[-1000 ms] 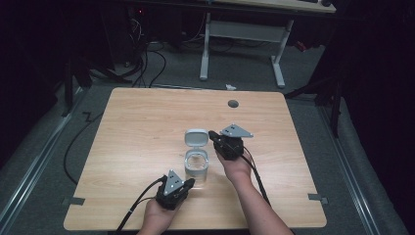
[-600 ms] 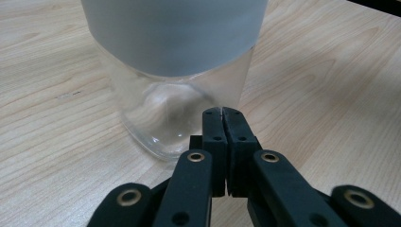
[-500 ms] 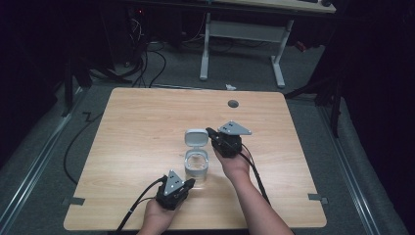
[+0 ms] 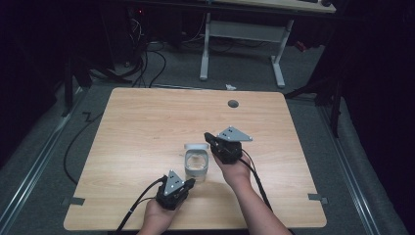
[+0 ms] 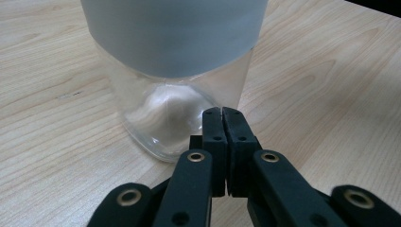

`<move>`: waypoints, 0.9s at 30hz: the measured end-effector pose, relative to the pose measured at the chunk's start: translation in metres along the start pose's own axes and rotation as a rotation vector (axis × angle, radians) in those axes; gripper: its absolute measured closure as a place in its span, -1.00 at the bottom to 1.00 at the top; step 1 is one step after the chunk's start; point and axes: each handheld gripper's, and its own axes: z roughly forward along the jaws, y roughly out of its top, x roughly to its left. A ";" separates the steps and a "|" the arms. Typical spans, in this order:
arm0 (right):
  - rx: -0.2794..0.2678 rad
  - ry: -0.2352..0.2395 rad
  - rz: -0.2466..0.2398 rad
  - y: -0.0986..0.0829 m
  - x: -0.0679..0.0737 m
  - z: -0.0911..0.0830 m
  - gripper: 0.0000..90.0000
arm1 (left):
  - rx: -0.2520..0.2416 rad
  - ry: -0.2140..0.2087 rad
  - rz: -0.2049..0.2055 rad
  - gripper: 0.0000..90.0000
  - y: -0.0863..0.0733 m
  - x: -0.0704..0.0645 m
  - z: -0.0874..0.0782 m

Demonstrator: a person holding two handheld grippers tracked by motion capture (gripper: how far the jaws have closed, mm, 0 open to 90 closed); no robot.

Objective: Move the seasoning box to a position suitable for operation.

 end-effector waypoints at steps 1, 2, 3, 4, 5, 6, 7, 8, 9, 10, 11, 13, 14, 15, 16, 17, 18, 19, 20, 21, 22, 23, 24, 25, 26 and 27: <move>0.000 0.000 0.000 0.000 0.000 0.000 0.97 | 0.000 0.000 0.001 0.97 0.000 0.000 0.000; 0.004 0.007 0.001 -0.003 0.002 -0.002 0.97 | -0.001 0.000 0.000 0.97 0.000 0.000 0.000; 0.003 0.007 0.004 -0.005 0.003 -0.004 0.97 | -0.001 -0.001 0.000 0.97 0.000 0.000 0.000; 0.000 0.007 0.006 -0.007 0.003 -0.006 0.97 | 0.000 -0.001 -0.001 0.97 0.000 0.000 0.001; 0.002 0.007 0.007 -0.009 0.004 -0.008 0.97 | -0.001 -0.001 -0.002 0.97 0.000 0.000 0.001; 0.003 0.005 0.005 -0.010 0.004 -0.009 0.97 | -0.001 -0.001 -0.001 0.97 0.000 0.000 0.001; 0.001 0.008 0.006 -0.011 0.004 -0.010 0.97 | 0.000 -0.002 0.000 0.97 0.000 0.000 0.001; 0.007 0.004 0.008 -0.012 0.004 -0.011 0.97 | -0.001 -0.003 0.000 0.97 0.000 0.000 0.001; 0.007 0.002 0.006 -0.013 0.004 -0.011 0.97 | -0.002 -0.003 0.002 0.97 0.000 0.000 0.001; 0.004 0.004 0.006 -0.014 0.003 -0.012 0.97 | 0.001 -0.003 0.002 0.97 0.000 0.000 0.001; 0.008 0.001 0.008 -0.015 0.003 -0.013 0.97 | 0.000 -0.004 0.000 0.97 0.001 0.000 0.001; 0.007 -0.003 0.008 -0.016 0.002 -0.014 0.96 | -0.003 -0.006 -0.002 0.97 0.002 0.001 0.000; 0.008 -0.008 0.010 -0.017 0.000 -0.016 0.96 | -0.005 -0.006 -0.010 0.97 0.003 0.001 -0.001; 0.008 -0.008 0.010 -0.017 0.000 -0.016 0.96 | -0.001 -0.007 -0.017 0.97 0.004 0.001 -0.002; 0.005 -0.008 0.011 -0.018 -0.001 -0.017 0.96 | -0.001 -0.011 -0.023 0.97 0.005 0.001 -0.003; 0.008 -0.014 0.012 -0.019 -0.002 -0.018 0.96 | 0.003 -0.016 -0.027 0.97 0.007 0.001 -0.004; 0.006 -0.015 0.014 -0.020 -0.003 -0.019 0.96 | 0.007 -0.021 -0.032 0.97 0.008 0.001 -0.006; 0.009 -0.017 0.019 -0.021 -0.004 -0.020 0.96 | 0.014 -0.024 -0.033 0.96 0.009 0.000 -0.008; 0.015 -0.022 0.023 -0.022 -0.006 -0.021 0.96 | 0.015 -0.028 -0.026 0.96 0.010 0.001 -0.011; 0.018 -0.025 0.027 -0.024 -0.007 -0.022 0.96 | 0.016 -0.030 -0.025 0.96 0.011 0.002 -0.014; 0.018 -0.031 0.036 -0.026 -0.009 -0.025 0.96 | 0.016 -0.032 -0.025 0.95 0.015 0.006 -0.019; 0.021 -0.038 0.034 -0.028 -0.011 -0.026 0.96 | 0.016 -0.032 -0.025 0.94 0.015 0.006 -0.019; 0.021 -0.038 0.034 -0.028 -0.011 -0.026 0.96 | 0.009 -0.032 -0.026 0.94 0.018 0.007 -0.022; 0.027 -0.045 0.040 -0.030 -0.012 -0.028 0.96 | 0.006 -0.032 -0.021 0.93 0.020 0.009 -0.024; 0.027 -0.047 0.037 -0.031 -0.014 -0.028 0.96 | 0.005 -0.030 -0.009 0.92 0.023 0.012 -0.027; 0.034 -0.058 0.044 -0.036 -0.018 -0.031 0.96 | 0.003 -0.022 0.011 0.88 0.027 0.015 -0.031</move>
